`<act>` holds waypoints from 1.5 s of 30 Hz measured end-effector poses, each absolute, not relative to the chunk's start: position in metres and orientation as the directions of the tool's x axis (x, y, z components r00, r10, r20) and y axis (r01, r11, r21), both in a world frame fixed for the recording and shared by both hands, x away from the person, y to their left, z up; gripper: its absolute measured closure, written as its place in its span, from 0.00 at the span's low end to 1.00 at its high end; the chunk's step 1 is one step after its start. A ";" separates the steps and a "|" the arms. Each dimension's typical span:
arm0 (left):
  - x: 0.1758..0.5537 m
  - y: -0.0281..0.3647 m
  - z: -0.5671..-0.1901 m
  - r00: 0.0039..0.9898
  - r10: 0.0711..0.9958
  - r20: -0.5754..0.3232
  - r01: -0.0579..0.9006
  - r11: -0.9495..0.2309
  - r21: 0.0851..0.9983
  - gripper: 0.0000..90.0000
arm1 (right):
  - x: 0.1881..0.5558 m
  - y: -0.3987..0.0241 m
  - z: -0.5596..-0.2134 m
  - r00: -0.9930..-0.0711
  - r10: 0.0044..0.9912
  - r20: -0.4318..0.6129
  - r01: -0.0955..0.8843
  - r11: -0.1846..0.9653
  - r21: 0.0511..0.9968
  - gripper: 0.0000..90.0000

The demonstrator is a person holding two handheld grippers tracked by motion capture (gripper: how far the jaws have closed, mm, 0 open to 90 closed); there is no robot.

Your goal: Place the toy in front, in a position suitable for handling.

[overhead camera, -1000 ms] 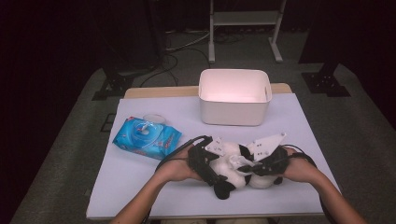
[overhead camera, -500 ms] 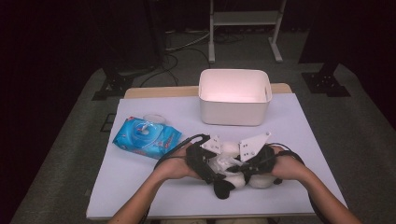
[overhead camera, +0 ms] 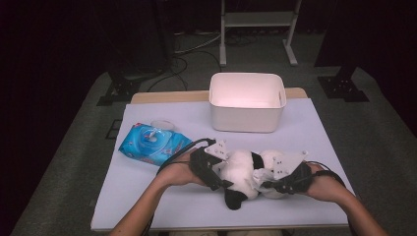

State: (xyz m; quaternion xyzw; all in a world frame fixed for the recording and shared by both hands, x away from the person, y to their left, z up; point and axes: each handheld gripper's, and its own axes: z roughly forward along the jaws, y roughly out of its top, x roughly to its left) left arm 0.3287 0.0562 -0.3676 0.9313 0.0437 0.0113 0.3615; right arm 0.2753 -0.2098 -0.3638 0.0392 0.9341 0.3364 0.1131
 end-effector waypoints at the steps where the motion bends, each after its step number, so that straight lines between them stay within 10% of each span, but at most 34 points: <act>1: 0.329 0.058 -0.368 0.996 0.089 -0.018 0.077 -0.732 0.676 0.23 | 0.273 -0.212 -0.366 -0.970 0.158 -0.184 0.004 0.770 0.638 0.86; 25: 0.339 0.063 -0.374 0.993 0.089 -0.084 0.122 -0.704 0.700 0.22 | 0.272 -0.149 -0.362 -0.973 0.049 -0.225 -0.120 0.726 0.678 0.86; 45: 0.336 0.061 -0.375 0.994 0.087 -0.071 0.112 -0.697 0.708 0.21 | 0.299 -0.197 -0.347 -0.959 0.180 -0.217 -0.010 0.748 0.664 0.85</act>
